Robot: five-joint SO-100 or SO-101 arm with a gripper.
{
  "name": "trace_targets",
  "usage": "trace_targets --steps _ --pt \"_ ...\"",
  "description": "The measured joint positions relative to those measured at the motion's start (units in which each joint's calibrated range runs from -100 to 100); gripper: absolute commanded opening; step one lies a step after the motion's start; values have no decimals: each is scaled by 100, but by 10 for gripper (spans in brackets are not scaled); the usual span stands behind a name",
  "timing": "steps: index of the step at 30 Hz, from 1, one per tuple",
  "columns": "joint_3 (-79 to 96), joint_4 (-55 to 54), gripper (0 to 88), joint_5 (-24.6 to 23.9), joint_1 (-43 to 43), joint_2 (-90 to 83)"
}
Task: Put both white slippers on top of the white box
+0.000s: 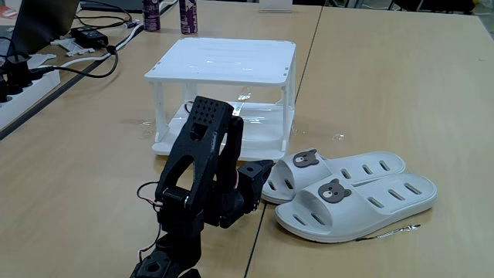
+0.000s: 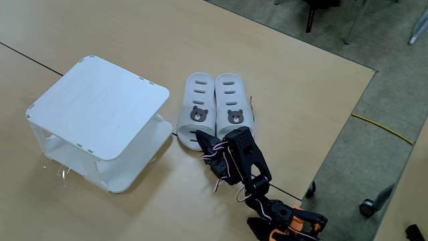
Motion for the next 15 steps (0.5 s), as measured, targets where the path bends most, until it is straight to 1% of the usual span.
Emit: trace_targets --steps 4,9,10,13,15 --pt "0 249 16 0 0 8" --pt "0 283 20 0 0 8" --pt "0 283 48 0 0 8" --pt "-296 283 191 0 0 8" --pt "-602 283 211 0 0 8"
